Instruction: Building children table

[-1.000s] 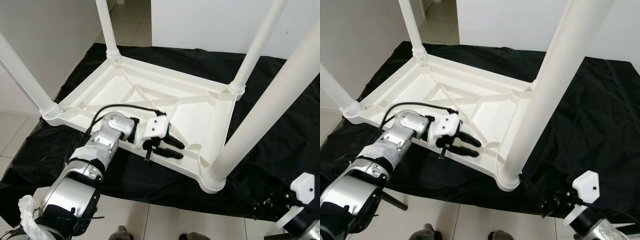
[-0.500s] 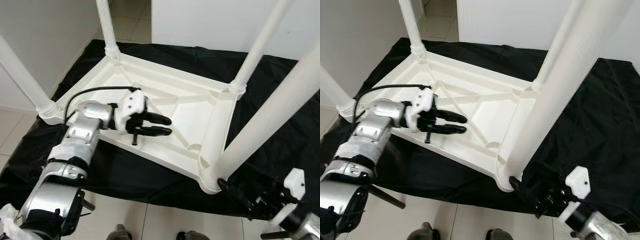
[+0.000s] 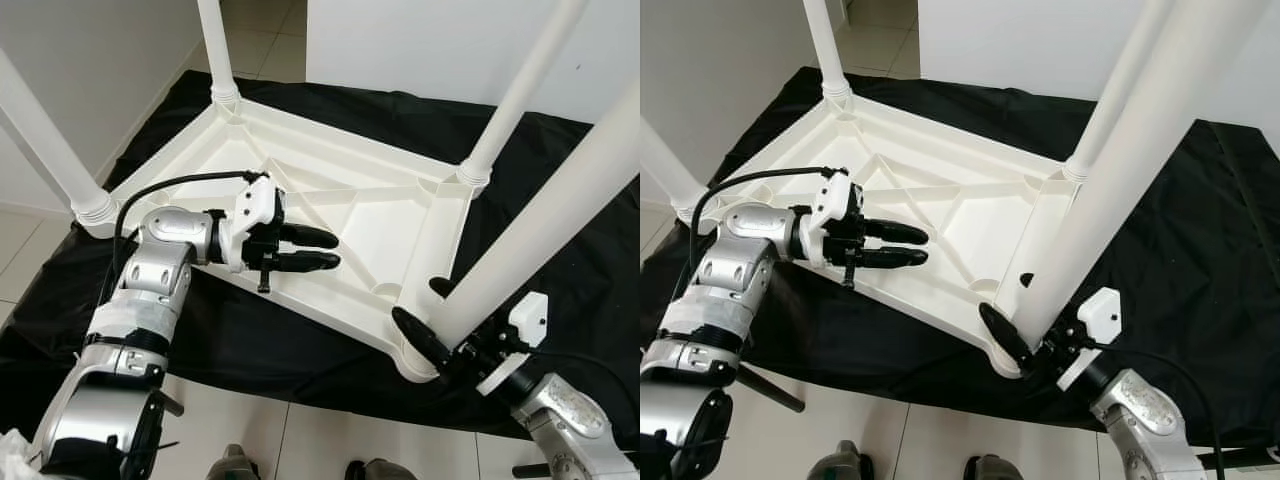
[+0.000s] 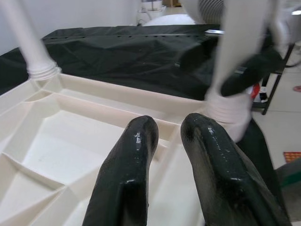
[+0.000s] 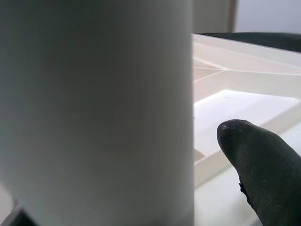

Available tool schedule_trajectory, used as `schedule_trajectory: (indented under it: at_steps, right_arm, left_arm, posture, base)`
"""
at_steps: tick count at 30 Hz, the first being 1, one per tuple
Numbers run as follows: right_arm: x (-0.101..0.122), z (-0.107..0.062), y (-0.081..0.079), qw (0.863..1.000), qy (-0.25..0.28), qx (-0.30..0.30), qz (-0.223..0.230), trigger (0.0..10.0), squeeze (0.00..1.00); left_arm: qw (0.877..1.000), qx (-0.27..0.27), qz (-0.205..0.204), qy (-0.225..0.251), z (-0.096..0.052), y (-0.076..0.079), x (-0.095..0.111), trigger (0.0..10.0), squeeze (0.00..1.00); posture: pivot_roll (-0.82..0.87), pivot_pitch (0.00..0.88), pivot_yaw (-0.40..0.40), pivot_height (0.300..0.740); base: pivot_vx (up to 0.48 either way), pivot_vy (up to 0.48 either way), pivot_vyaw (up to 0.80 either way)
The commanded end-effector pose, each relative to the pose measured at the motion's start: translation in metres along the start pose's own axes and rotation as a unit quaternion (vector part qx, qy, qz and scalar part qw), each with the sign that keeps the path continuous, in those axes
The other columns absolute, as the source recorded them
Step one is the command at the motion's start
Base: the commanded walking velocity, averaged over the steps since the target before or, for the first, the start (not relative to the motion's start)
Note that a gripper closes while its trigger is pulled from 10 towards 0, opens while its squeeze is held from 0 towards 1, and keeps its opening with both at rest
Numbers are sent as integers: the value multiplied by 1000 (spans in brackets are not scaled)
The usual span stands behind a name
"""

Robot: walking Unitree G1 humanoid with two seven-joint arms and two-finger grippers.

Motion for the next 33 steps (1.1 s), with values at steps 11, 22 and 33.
schedule_trajectory:
  at_steps: [11,22,33]
  right_arm:
    - [17,11,61,996,31,-73,-51,10000,0]
    - [15,23,85,985,69,-148,-57,10000,0]
    - [27,4,104,970,92,-212,-76,10000,0]
  left_arm:
    - [995,95,-17,-15,7,-21,3,10000,0]
    - [990,142,-21,1,16,-33,13,10000,0]
    - [977,206,-47,-28,24,-39,6,10000,0]
  posture:
    - [27,73,-21,740]
    - [26,88,-13,740]
    - [34,82,-3,740]
  base:
    - [0,0,0]
    - [0,0,0]
    - [0,0,0]
Point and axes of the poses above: a point about 5 cm out from each wrist's last joint towards the gripper, its own z axis pointing out of the wrist towards the gripper, its own x axis along the axis of the wrist's last joint, y = z × x, the point moved 5 cm from there along z, pointing out of the wrist towards the gripper, and after that the axes turned 7 degrees about z, right-handed, at the moved point
